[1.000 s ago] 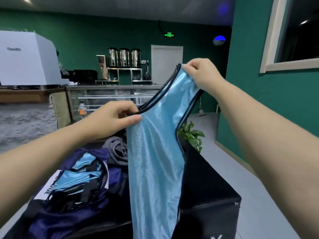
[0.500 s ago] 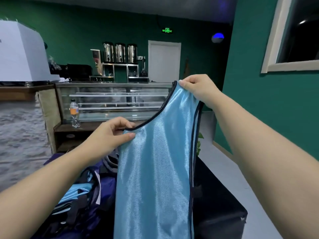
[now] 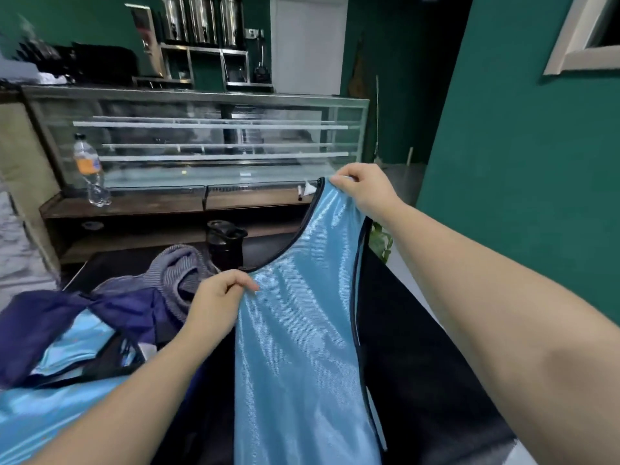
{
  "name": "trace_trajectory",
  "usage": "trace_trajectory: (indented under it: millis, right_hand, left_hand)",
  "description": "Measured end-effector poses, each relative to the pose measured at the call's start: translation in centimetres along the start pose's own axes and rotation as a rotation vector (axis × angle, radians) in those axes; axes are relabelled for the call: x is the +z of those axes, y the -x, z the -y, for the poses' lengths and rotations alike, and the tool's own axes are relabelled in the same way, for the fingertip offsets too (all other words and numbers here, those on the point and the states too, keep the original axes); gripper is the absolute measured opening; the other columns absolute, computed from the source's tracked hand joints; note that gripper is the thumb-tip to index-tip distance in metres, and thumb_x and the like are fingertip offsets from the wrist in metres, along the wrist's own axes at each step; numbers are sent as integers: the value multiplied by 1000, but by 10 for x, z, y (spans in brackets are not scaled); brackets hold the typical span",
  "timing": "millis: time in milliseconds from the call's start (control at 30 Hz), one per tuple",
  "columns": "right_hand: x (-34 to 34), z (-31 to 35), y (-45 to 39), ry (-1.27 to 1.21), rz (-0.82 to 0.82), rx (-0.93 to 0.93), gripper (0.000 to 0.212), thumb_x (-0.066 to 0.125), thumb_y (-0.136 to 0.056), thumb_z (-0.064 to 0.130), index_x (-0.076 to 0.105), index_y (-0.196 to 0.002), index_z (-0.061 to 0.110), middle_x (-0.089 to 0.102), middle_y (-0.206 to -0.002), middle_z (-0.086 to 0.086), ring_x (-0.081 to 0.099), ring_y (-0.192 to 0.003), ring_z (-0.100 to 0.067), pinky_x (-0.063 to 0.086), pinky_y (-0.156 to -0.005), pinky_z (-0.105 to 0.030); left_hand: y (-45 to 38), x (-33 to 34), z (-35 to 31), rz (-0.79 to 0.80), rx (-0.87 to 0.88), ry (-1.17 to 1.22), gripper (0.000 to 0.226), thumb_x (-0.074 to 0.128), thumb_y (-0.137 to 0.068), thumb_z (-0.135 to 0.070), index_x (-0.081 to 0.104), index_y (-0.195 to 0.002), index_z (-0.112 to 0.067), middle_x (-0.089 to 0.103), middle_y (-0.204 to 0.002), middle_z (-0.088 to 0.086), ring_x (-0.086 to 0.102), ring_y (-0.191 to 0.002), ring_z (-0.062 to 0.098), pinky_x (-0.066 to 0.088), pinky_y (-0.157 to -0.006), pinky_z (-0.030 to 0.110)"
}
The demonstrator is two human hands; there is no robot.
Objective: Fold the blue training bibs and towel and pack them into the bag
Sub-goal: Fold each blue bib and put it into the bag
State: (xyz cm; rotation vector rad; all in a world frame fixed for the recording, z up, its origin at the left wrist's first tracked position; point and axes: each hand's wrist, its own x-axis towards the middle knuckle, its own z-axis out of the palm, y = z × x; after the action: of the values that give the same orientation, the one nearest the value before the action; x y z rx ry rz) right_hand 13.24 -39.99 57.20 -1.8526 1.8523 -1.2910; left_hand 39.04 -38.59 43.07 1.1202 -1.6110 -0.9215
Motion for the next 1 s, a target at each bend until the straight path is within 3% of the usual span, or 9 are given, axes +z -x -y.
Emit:
trace_trajectory:
  millis: [133,267,400,500,600,700,867,933,1000]
  right_hand:
    - [34,-36,-24,41,54,21,20,61,-93,29,62,-78,17,58,-73,10,50,-67,-3,38,-62,-20]
    - [70,-75,-35,103,64,54,19,63,-91,34,64,-79,20,67,-85,3,60,-80,-14,49,-78,-35]
    - [102,-105,-25,132,70,24,17,64,-89,36,64,-76,27,65,-87,10,60,-88,-12,47,-90,-43]
    - [117,-115,-9,117,98,-50,14,65,-88,34,69,-80,23,62,-84,12,57,-89,-11,44,-93,-47]
    - [123,-118,18,146,137,-189,11,68,-86,32,73,-83,22,56,-76,15,52,-82,-8,43,-89,-41]
    - [123,-121,51,201,180,-364,19,65,-85,40,74,-84,23,45,-69,23,41,-71,4,37,-79,-30]
    - [125,-132,108,257,354,-533,34,55,-81,56,72,-87,27,39,-68,19,40,-69,-2,31,-74,-27]
    - [123,-144,118,275,354,-489,35,57,-80,57,71,-91,27,44,-68,17,42,-70,-3,34,-74,-26]
    - [120,-158,115,287,307,-253,28,61,-83,49,69,-97,26,47,-71,15,43,-73,-4,38,-75,-25]
  left_hand:
    - [-13,16,29,-10,33,-60,37,46,-95,2,68,-93,-27,65,-95,-15,57,-67,-4,40,-59,6]
    - [-19,30,69,4,27,-100,28,52,-94,1,66,-111,-16,61,-107,-7,54,-87,-13,35,-77,-1]
    - [-19,42,109,33,-104,-51,30,54,-93,0,63,-117,-15,60,-119,-1,54,-110,7,35,-98,18]
    - [-18,47,131,50,-154,-126,34,53,-92,1,60,-123,-9,54,-124,0,46,-118,9,26,-97,12]
    - [-17,47,149,107,-201,-205,37,55,-92,0,58,-127,-8,55,-129,4,46,-124,13,25,-96,12]
    - [-13,47,158,163,-233,-261,40,56,-91,0,55,-130,-6,51,-136,7,38,-122,5,20,-95,8]
    - [-14,46,165,189,-262,-290,41,56,-91,2,54,-131,-5,49,-139,9,39,-131,14,19,-99,10]
    - [-15,45,167,196,-271,-287,41,56,-91,1,54,-131,-7,48,-140,8,38,-134,17,20,-103,14]
    - [-15,45,168,199,-279,-273,41,56,-91,0,54,-132,-8,48,-140,7,37,-135,17,21,-104,16]
